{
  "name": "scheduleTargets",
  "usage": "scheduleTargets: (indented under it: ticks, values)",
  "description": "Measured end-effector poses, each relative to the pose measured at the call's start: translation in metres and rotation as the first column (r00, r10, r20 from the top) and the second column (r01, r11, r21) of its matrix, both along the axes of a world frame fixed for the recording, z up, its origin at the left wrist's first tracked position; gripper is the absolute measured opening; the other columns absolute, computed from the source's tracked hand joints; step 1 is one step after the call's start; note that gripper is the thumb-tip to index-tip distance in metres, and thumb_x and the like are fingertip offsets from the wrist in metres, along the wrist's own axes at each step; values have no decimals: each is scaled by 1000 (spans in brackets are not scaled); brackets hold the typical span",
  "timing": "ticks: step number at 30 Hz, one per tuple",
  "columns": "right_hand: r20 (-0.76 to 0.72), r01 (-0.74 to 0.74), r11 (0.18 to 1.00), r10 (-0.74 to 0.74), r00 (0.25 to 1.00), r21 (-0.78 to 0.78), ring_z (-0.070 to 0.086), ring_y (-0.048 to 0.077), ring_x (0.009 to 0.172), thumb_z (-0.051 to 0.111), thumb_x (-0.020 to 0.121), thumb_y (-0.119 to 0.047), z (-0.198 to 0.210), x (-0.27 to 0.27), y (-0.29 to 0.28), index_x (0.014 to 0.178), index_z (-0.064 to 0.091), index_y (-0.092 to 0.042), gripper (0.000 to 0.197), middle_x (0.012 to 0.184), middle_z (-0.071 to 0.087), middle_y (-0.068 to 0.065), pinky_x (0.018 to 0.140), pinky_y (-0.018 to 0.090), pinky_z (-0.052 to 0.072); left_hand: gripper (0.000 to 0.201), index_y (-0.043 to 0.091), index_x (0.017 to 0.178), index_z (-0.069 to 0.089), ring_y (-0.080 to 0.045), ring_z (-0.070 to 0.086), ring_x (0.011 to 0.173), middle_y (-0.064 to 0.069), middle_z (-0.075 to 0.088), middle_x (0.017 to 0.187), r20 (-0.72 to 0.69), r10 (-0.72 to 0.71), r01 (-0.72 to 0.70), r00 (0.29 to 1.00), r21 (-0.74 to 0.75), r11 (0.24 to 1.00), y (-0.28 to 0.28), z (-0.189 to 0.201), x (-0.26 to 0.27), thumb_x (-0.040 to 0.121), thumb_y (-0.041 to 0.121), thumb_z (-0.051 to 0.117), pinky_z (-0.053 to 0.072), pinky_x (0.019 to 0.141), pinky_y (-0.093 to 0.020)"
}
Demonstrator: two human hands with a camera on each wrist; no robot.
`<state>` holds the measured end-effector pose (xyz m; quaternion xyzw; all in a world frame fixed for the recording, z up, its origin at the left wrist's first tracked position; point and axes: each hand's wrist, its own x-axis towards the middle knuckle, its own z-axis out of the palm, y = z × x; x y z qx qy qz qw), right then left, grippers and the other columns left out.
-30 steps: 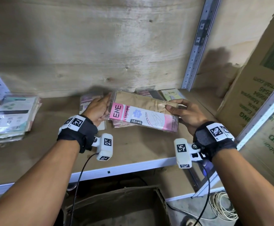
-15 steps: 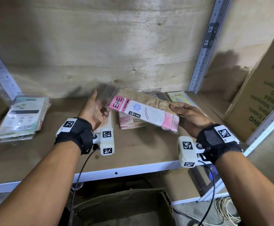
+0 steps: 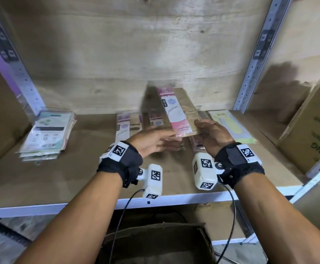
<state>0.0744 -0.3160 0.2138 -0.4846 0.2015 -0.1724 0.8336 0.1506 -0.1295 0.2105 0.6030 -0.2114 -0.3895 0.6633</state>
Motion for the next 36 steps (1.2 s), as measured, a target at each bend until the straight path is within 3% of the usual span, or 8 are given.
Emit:
scheduleTargets:
  ticks: [6,11,15,17,21,26,31,36]
  values:
    - [-55,4,980,-15,998,-199,61,23,76,72,83,0,-2,4,10,90,59,-10,18,86,65,12,72,32,55,26,0,109,71,-23,70,83,-23,71,101,118,164,-169,979,32,985,8,-6,10,84,8,75,60,68,-20]
    - [-144,25,909,-93,985,-416,67,28,81,89,67,-14,-7,15,9,100,67,-4,40,89,72,13,88,42,56,28,-4,108,69,-17,69,66,-20,72,90,149,272,-282,951,48,958,13,-7,19,82,2,76,59,61,-19]
    - [-214,-32,790,-126,969,-612,73,29,91,83,68,-7,-10,22,7,86,71,-21,26,98,75,12,91,44,57,33,-7,111,65,-13,72,61,-16,73,86,173,340,-359,924,88,929,12,-10,22,81,-2,76,57,56,-17]
    - [-256,-64,731,-153,955,-679,74,23,89,83,69,-13,-11,25,7,90,74,-20,24,95,76,7,88,37,58,35,-7,112,64,-12,72,60,-15,72,89,180,363,-384,914,94,919,11,-11,24,80,-3,76,57,55,-17]
    - [-278,-99,588,-222,935,-803,65,-5,59,82,76,-18,-12,29,10,107,74,-13,32,76,71,-8,55,3,47,22,-6,97,64,-11,73,61,-9,70,82,175,379,-400,909,102,911,12,-13,28,79,-9,75,57,53,-17]
    - [-299,-150,485,-247,922,-862,70,23,98,79,78,-13,-15,28,18,122,68,-11,45,104,75,9,95,37,55,19,-12,98,61,-29,72,75,-13,67,76,157,382,-403,911,133,906,12,-16,34,81,-17,68,60,54,-24]
    - [-311,-192,391,-268,912,-900,70,20,94,78,77,-12,-18,30,19,112,73,-13,35,100,75,5,91,36,57,11,-3,85,70,-29,74,80,-15,73,83,361,373,-478,855,264,838,8,-22,36,76,-4,77,63,69,-34]
    - [-343,-256,320,-258,903,-912,66,19,101,76,80,-15,-20,31,19,114,72,-15,35,104,74,5,94,25,51,20,-10,96,68,-31,74,84,-26,72,95,300,380,-465,875,303,832,7,-19,33,78,-6,76,63,71,-39]
